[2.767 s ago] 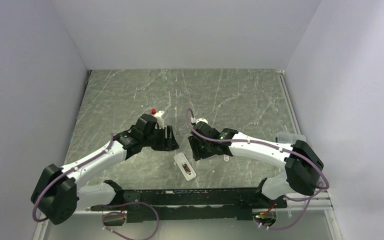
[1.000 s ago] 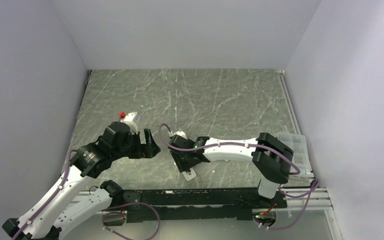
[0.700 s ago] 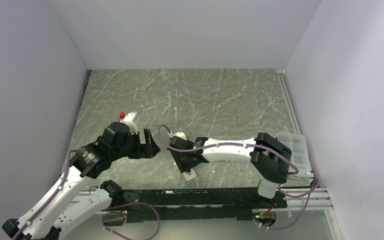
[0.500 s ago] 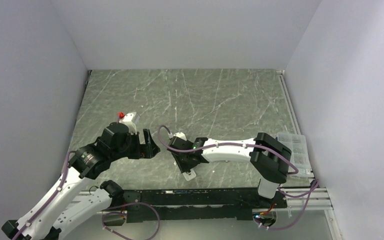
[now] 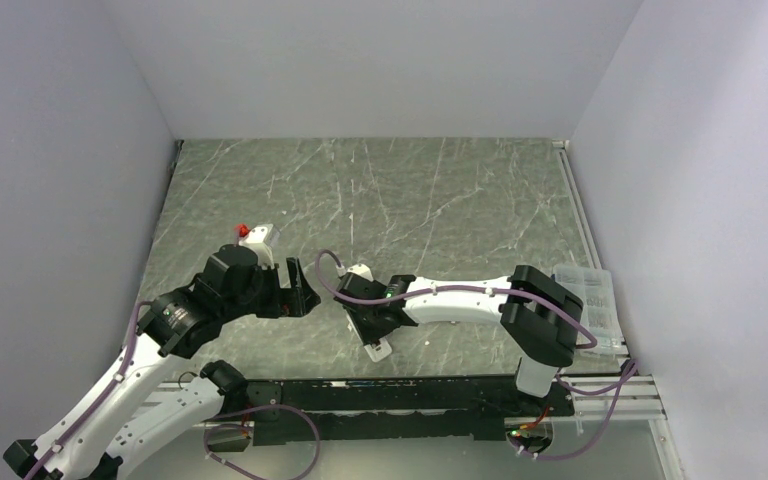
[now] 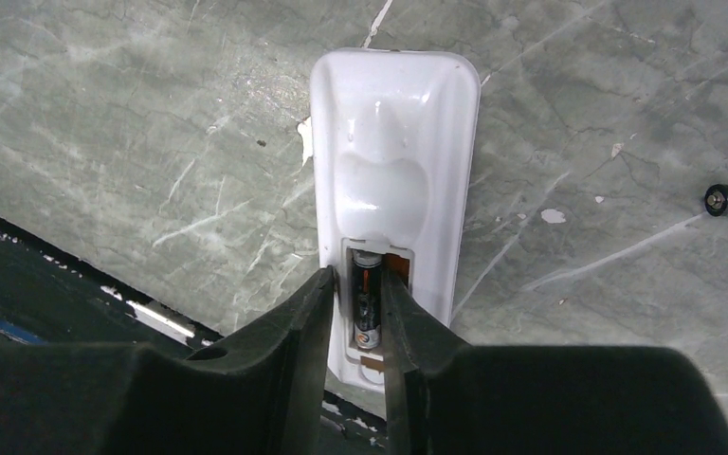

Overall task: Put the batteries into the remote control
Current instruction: Load the battery into the remote control.

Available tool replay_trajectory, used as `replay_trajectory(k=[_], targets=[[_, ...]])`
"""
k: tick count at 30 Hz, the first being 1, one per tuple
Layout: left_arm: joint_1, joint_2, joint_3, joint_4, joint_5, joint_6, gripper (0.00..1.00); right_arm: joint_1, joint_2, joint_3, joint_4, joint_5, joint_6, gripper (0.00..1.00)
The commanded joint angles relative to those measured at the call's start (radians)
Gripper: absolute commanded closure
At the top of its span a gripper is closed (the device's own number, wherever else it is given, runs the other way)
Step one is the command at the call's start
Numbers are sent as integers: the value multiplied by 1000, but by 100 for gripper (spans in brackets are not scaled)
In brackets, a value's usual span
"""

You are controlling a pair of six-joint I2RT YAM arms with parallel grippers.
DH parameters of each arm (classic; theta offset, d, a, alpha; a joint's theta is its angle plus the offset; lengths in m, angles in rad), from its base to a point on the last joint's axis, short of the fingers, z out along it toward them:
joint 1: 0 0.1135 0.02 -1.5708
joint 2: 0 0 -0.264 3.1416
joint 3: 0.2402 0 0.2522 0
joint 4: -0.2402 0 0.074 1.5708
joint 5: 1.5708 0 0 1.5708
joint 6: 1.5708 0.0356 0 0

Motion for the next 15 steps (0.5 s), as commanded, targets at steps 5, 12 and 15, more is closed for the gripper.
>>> replay_trajectory(k=[5, 12, 15], targets=[[-3, -6, 21, 7, 4, 1, 6, 5, 6, 39, -27, 44, 17, 62], [-3, -5, 20, 10, 4, 3, 6, 6, -15, 66, -53, 67, 19, 56], [-4, -4, 18, 10, 4, 2, 6, 7, -28, 81, -68, 79, 20, 54]])
